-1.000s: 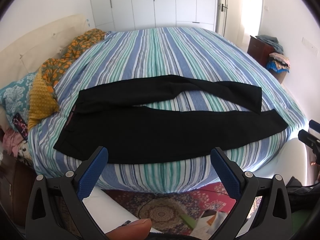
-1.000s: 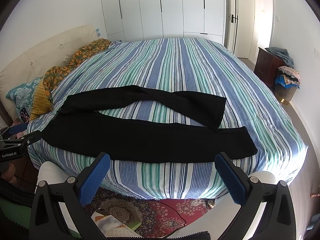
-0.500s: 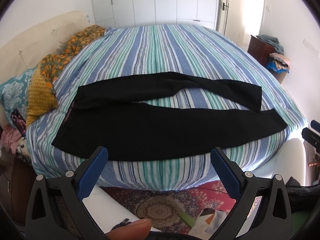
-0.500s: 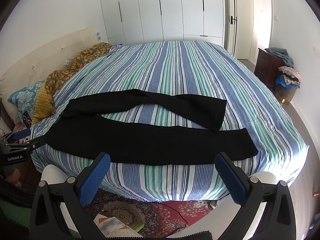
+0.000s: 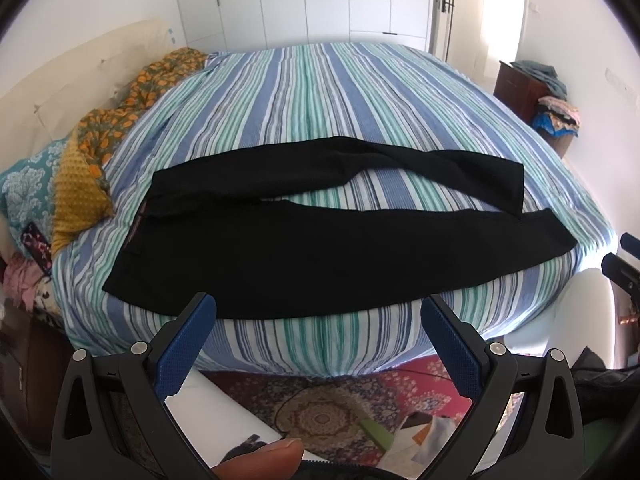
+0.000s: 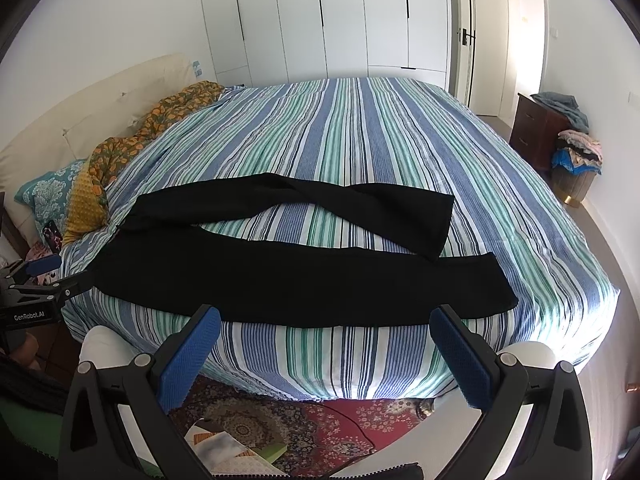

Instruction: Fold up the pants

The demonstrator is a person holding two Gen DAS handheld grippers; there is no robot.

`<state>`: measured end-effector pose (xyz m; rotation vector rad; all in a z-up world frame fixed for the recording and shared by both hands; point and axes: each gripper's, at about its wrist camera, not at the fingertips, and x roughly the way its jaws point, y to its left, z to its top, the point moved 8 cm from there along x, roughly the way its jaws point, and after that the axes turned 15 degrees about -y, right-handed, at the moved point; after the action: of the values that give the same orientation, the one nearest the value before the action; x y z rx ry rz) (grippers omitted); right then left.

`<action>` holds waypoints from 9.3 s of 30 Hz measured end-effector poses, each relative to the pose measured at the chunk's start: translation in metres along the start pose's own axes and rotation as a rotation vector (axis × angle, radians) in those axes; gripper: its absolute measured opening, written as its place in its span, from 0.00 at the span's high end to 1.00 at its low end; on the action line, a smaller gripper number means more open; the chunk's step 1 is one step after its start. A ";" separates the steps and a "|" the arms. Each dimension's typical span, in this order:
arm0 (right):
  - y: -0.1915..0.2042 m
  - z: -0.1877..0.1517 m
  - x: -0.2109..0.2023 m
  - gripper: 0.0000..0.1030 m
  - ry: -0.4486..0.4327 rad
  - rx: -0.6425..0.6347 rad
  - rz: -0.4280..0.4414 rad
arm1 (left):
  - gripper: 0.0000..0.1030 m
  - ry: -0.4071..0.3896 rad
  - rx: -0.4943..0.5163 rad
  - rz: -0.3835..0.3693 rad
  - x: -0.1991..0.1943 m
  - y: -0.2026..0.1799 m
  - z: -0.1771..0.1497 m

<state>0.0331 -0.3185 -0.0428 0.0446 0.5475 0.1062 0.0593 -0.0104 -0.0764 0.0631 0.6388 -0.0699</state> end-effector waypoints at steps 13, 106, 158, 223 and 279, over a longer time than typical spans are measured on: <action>0.007 -0.007 0.002 0.00 0.010 -0.011 0.037 | 0.01 0.027 -0.002 0.008 0.004 0.002 -0.003; -0.358 0.077 0.407 0.78 0.372 0.526 -0.016 | 0.01 0.242 0.148 0.105 0.131 -0.012 -0.026; 0.061 -0.086 0.255 0.35 0.422 0.188 0.416 | 0.01 0.143 0.019 0.041 0.223 0.023 -0.086; -0.326 0.082 0.497 0.95 0.294 0.271 -0.226 | 0.00 0.066 -0.269 0.520 0.310 0.253 -0.069; -0.006 -0.076 0.171 0.15 0.067 0.167 0.156 | 0.01 -0.001 -0.155 0.067 0.168 0.036 -0.080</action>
<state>0.1390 -0.3044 -0.1966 0.2472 0.6185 0.2146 0.1489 0.0238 -0.2393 -0.0650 0.6386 0.0439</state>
